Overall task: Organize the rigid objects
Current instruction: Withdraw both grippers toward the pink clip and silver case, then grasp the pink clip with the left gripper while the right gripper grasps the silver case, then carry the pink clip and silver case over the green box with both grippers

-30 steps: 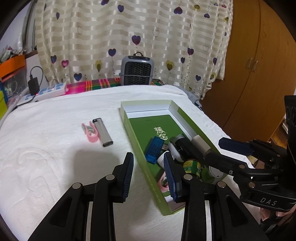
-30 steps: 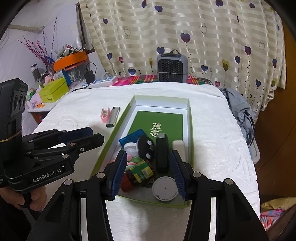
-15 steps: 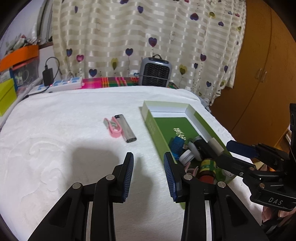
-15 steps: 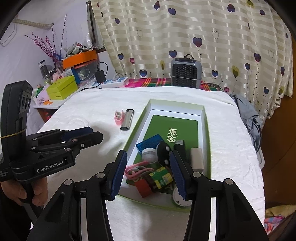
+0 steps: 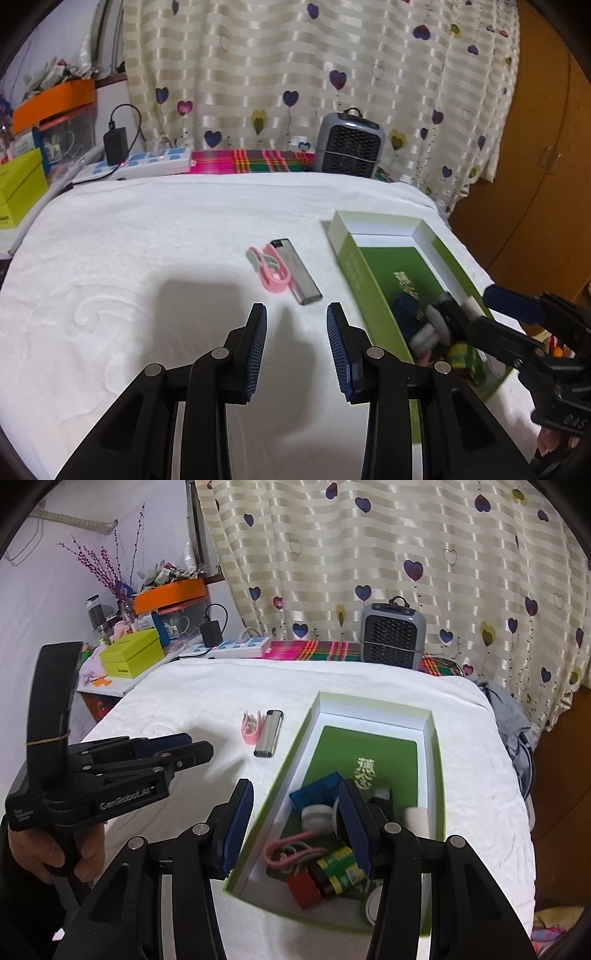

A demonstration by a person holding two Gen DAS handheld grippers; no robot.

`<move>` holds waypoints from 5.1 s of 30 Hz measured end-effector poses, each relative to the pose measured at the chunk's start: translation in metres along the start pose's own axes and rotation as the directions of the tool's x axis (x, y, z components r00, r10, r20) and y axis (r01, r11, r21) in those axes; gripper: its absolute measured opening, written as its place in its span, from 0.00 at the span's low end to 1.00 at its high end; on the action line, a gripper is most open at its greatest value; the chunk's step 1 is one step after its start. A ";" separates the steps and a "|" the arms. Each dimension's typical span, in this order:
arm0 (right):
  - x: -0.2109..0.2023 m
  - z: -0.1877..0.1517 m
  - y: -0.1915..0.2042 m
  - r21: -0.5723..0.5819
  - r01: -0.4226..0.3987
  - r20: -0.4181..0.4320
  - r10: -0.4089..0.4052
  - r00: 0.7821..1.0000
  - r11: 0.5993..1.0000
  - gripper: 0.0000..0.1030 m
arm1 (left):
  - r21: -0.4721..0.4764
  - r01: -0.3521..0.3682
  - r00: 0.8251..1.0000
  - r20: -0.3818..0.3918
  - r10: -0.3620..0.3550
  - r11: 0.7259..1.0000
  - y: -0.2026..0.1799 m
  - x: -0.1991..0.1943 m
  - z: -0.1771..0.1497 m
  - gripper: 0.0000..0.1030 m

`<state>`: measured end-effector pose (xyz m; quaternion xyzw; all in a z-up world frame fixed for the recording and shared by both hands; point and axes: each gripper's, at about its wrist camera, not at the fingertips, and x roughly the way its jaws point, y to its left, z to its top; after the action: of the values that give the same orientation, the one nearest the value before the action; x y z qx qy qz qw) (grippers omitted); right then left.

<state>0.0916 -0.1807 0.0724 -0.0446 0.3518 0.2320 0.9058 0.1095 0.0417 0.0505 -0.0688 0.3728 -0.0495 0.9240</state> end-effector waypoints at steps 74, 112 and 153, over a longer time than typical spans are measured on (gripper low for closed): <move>0.174 0.054 0.068 -0.273 -0.030 -0.325 -0.063 0.944 0.962 0.24 | -0.042 0.013 1.000 0.003 -0.012 0.999 0.078 0.033 0.012 0.31; 0.086 0.041 0.039 -0.147 -0.041 -0.130 0.022 0.991 0.988 0.23 | -0.047 -0.131 0.988 -0.092 0.126 0.990 0.057 0.065 0.017 0.19; 0.009 0.009 0.033 -0.092 -0.082 -0.009 0.082 0.997 0.992 0.23 | 0.003 0.009 0.996 0.083 -0.009 1.000 -0.011 -0.048 -0.017 0.19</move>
<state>0.0883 -0.1453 0.0758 -0.0725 0.3447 0.2850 0.8914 0.0634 0.0357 0.0730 -0.0710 0.3335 -0.0512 0.9387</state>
